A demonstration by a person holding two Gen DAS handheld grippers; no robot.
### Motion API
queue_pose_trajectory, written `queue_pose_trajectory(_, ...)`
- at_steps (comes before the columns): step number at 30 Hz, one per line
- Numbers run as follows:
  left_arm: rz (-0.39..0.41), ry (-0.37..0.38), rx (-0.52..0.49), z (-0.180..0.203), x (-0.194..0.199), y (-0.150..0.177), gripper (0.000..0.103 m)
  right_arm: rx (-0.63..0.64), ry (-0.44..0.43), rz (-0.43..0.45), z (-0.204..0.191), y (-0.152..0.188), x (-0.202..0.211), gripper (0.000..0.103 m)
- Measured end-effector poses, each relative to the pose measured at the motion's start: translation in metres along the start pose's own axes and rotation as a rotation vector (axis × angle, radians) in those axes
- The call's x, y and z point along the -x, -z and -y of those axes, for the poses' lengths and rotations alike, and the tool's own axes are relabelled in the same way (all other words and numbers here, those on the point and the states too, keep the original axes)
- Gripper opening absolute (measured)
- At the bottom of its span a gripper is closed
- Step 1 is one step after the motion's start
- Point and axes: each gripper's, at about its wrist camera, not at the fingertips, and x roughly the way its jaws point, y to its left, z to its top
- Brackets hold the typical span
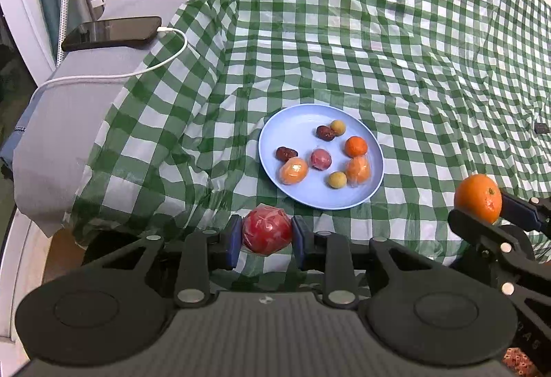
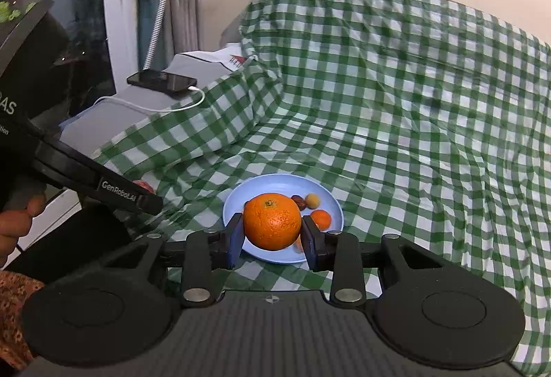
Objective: Organize fruits
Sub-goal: 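Carry the red lychee and mandarin over the blue plate and release them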
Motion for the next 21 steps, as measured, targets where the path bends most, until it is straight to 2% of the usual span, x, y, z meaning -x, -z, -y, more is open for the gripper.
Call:
queue_pose_trajectory(6,0.008,0.012,0.003,0.001,0.001,0.001,0.033,-0.003,0.009,-0.008,0.001,0.0,-0.002,0.037)
queue_pose_trajectory(21,-0.032,0.008,-0.002,0.006,-0.011,0.0,0.033,-0.029,-0.009,-0.042,0.005,0.007,-0.012,0.037)
